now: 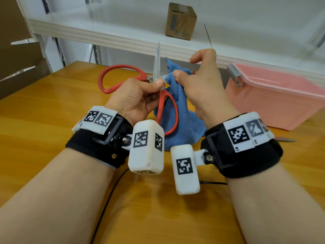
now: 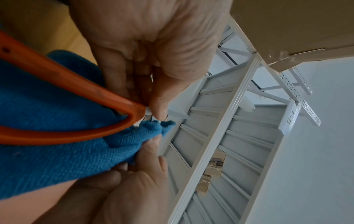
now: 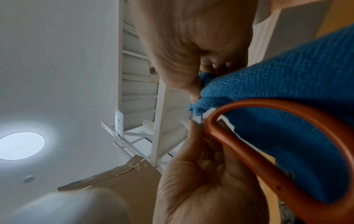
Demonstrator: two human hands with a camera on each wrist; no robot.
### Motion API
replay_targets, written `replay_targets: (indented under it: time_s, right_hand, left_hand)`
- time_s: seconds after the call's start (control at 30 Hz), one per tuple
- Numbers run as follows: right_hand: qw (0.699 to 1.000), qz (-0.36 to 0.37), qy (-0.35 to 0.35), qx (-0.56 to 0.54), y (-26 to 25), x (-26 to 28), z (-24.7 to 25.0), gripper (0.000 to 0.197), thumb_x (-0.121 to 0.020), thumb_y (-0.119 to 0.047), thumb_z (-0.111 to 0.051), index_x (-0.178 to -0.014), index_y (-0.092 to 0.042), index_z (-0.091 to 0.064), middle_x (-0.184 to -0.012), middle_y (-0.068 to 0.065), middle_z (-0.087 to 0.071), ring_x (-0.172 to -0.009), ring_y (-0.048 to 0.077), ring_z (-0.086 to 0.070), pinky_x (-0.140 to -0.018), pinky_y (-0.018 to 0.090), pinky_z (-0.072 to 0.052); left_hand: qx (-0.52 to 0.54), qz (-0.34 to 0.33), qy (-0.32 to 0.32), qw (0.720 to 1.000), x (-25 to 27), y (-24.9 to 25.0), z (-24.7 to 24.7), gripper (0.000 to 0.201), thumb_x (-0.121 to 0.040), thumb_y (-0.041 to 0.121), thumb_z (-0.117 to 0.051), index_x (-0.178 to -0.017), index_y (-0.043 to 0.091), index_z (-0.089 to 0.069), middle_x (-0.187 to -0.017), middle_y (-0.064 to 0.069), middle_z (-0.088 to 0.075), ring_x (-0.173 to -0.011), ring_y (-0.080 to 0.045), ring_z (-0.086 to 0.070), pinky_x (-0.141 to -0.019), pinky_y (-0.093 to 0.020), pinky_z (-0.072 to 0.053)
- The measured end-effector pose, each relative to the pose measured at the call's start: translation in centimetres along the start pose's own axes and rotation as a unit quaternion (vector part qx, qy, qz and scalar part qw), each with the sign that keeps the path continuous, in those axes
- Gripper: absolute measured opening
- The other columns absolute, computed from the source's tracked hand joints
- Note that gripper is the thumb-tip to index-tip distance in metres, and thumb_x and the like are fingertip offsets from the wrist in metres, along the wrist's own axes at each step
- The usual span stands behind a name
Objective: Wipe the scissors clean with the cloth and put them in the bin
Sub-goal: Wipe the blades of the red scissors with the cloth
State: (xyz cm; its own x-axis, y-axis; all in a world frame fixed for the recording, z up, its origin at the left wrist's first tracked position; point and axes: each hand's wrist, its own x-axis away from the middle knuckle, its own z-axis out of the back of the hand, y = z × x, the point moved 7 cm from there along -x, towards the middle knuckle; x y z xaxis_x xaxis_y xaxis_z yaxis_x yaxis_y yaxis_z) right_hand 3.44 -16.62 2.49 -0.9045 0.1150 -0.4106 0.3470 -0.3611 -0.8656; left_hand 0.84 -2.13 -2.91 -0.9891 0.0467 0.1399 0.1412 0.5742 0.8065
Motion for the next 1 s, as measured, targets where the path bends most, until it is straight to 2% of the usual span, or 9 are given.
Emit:
replay_targets:
  time_s: [0.07,0.17,0.33,0.5,0.57,0.63,0.7,0.77,1.0]
  right_hand:
    - [1.0,-0.001,0.01,0.008,0.0,-0.1,0.2,0.038,-0.087,-0.017,-0.069,-0.101,-0.03,-0.037,-0.09,0.002,-0.054,-0.085,0.025,-0.063,-0.076,0.042,-0.058]
    - [0.999,-0.008,0.047,0.015,0.3,-0.3,1.4,0.038,-0.084,-0.015,-0.068,-0.093,-0.033,-0.035,-0.09,0.005,-0.054,-0.086,0.027,-0.062,-0.077,0.047,-0.058]
    - [0.999,0.0,0.05,0.011,0.4,-0.7,2.0,0.032,-0.087,-0.013,-0.066,-0.097,-0.027,-0.039,-0.092,0.006,-0.053,-0.079,0.02,-0.057,-0.068,0.034,-0.053]
    - [0.998,-0.022,0.04,-0.044,0.3,-0.7,2.0,0.03,-0.085,-0.014,-0.072,-0.092,-0.03,-0.048,-0.104,0.013,-0.064,-0.093,0.026,-0.069,-0.076,0.036,-0.06]
    - [0.995,-0.029,0.065,-0.069,0.4,-0.9,3.0,0.028,-0.083,-0.011,-0.073,-0.093,-0.025,-0.051,-0.098,0.005,-0.063,-0.085,0.017,-0.068,-0.068,0.023,-0.056]
    - [0.994,-0.021,0.083,-0.061,0.4,-1.2,3.9,0.026,-0.083,-0.011,-0.074,-0.095,-0.021,-0.053,-0.091,-0.002,-0.061,-0.077,0.007,-0.063,-0.064,0.016,-0.05]
    - [0.995,-0.013,0.094,-0.044,0.4,-1.2,4.3,0.025,-0.081,-0.012,-0.074,-0.092,-0.024,-0.054,-0.092,-0.001,-0.064,-0.081,0.01,-0.066,-0.071,0.024,-0.055]
    - [0.995,-0.006,0.103,-0.013,0.2,-1.0,4.1,0.025,-0.081,-0.015,-0.071,-0.088,-0.031,-0.053,-0.09,0.0,-0.065,-0.083,0.015,-0.069,-0.077,0.037,-0.059]
    - [0.997,0.016,0.072,0.029,0.0,-0.5,2.3,0.027,-0.081,-0.01,-0.058,-0.086,-0.034,-0.049,-0.091,0.002,-0.065,-0.087,0.021,-0.068,-0.077,0.047,-0.059]
  left_hand:
    - [-0.008,-0.001,-0.004,1.0,0.0,-0.1,-0.1,0.034,-0.088,-0.002,-0.061,-0.056,0.005,-0.072,-0.063,-0.005,-0.066,-0.061,-0.014,-0.065,-0.072,-0.026,-0.058]
    - [-0.011,0.001,0.005,1.0,0.0,0.0,-0.2,0.017,-0.087,-0.002,-0.062,-0.07,0.002,-0.066,-0.064,-0.006,-0.064,-0.063,-0.015,-0.064,-0.071,-0.027,-0.059]
    - [-0.003,0.013,0.015,1.0,0.0,-0.2,0.1,0.005,-0.086,-0.002,-0.063,-0.081,0.0,-0.063,-0.07,-0.007,-0.063,-0.068,-0.016,-0.062,-0.068,-0.027,-0.06]
    - [0.041,0.018,0.014,0.999,-0.2,0.1,0.5,0.002,-0.086,0.0,-0.064,-0.084,0.002,-0.064,-0.07,-0.007,-0.064,-0.067,-0.015,-0.064,-0.065,-0.024,-0.06]
    - [0.066,0.02,0.025,0.997,-0.2,0.2,0.8,0.002,-0.086,0.001,-0.065,-0.085,0.003,-0.064,-0.07,-0.006,-0.065,-0.065,-0.014,-0.065,-0.067,-0.025,-0.06]
    - [0.098,0.019,0.03,0.995,-0.4,0.4,1.2,0.021,-0.082,-0.001,-0.067,-0.102,0.003,-0.063,-0.074,-0.006,-0.066,-0.064,-0.014,-0.067,-0.068,-0.027,-0.06]
    - [0.129,0.019,0.02,0.991,-0.8,0.5,1.5,0.065,-0.07,-0.002,-0.071,-0.131,0.008,-0.053,-0.078,-0.007,-0.068,-0.068,-0.015,-0.068,-0.066,-0.029,-0.06]
    - [0.132,0.019,0.007,0.991,-0.9,0.5,1.5,0.087,-0.064,-0.002,-0.072,-0.143,0.012,-0.042,-0.08,-0.007,-0.069,-0.07,-0.015,-0.069,-0.065,-0.03,-0.06]
    - [0.136,0.023,-0.003,0.99,-0.7,0.3,1.1,0.088,-0.063,-0.002,-0.072,-0.144,0.013,-0.042,-0.078,-0.008,-0.069,-0.067,-0.015,-0.069,-0.059,-0.029,-0.059]
